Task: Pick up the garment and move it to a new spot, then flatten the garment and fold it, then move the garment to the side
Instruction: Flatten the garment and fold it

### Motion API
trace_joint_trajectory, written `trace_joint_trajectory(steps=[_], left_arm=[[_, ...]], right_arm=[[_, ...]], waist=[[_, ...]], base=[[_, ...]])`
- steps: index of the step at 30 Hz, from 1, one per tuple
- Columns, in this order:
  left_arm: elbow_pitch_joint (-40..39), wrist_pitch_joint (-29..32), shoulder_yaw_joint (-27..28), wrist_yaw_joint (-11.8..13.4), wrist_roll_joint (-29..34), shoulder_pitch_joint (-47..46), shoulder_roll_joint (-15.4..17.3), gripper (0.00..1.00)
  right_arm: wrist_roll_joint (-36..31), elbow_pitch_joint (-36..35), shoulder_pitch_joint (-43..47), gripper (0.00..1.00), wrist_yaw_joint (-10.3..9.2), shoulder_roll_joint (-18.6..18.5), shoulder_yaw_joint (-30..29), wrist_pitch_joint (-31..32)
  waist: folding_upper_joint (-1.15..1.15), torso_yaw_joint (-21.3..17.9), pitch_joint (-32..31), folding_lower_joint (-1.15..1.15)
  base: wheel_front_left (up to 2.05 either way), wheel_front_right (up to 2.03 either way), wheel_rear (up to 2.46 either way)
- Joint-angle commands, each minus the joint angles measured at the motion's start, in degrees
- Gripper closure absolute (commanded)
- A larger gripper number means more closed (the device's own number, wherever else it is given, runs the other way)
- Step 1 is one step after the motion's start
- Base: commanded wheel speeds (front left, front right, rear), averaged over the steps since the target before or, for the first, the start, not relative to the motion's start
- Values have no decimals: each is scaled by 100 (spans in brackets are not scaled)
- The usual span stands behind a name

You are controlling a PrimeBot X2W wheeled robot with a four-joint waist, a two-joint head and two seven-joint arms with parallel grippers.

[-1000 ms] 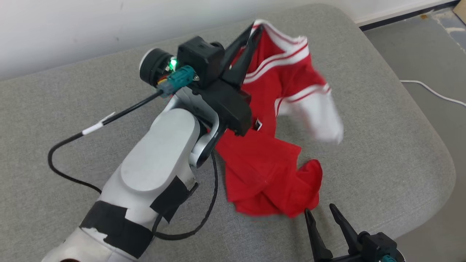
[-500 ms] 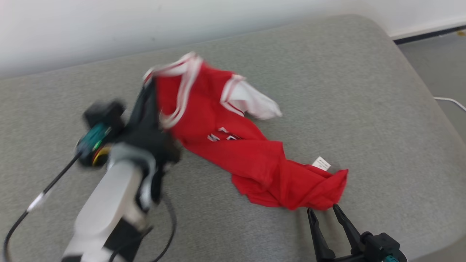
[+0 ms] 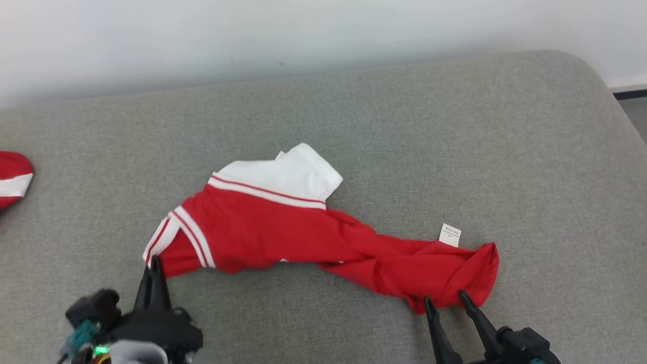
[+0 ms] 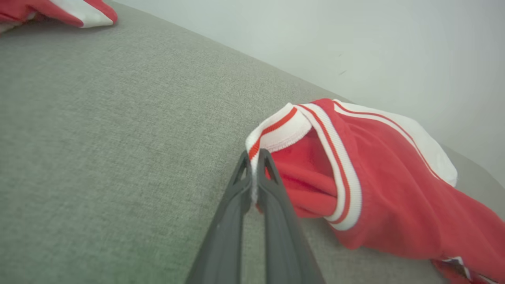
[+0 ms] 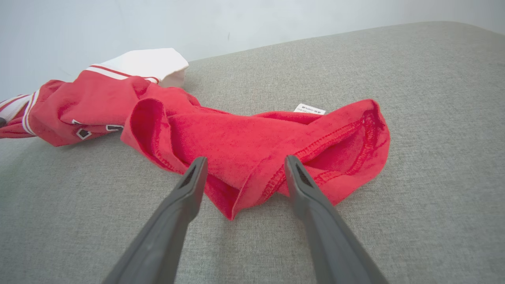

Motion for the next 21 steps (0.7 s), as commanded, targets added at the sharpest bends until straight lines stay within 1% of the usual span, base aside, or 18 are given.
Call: trace_joint_trajectory(steps=[1, 5, 8, 16, 17, 18, 21], left_arm=[[-113, -29, 80, -20, 116, 225, -15, 100], [-463, -25, 352, 9, 308, 763, -54, 100], [-635, -25, 527, -40, 406, 1118, -124, 100], [-682, -25, 872, -189, 676, 1766, -390, 100], [-680, -25, 906, -214, 730, 1806, -414, 96], [-693, -25, 926, -239, 793, 1840, -439, 0], [-785, -25, 963, -371, 1039, 1924, -500, 0]], right_arm=[[-45, 19, 8, 0, -14, -12, 10, -1], [-55, 46, 23, 0, -14, -12, 20, -1], [-80, 56, 52, 0, -14, -12, -8, -1], [-123, 41, 137, 0, -14, -12, -84, -1], [-133, 30, 141, 0, -14, -12, -100, -1], [-149, 25, 148, 0, -14, -11, -114, -1], [-187, 5, 172, 0, -14, -11, -164, -1]], waist=[[0, 54, -96, 0], [0, 44, -179, 0], [0, 47, -240, 0], [0, 77, -436, 0], [0, 85, -460, 0], [0, 94, -482, 0], [0, 128, -543, 0]], base=[[0, 0, 0], [0, 0, 0], [0, 0, 0], [0, 0, 0], [0, 0, 0], [0, 0, 0], [0, 0, 0]])
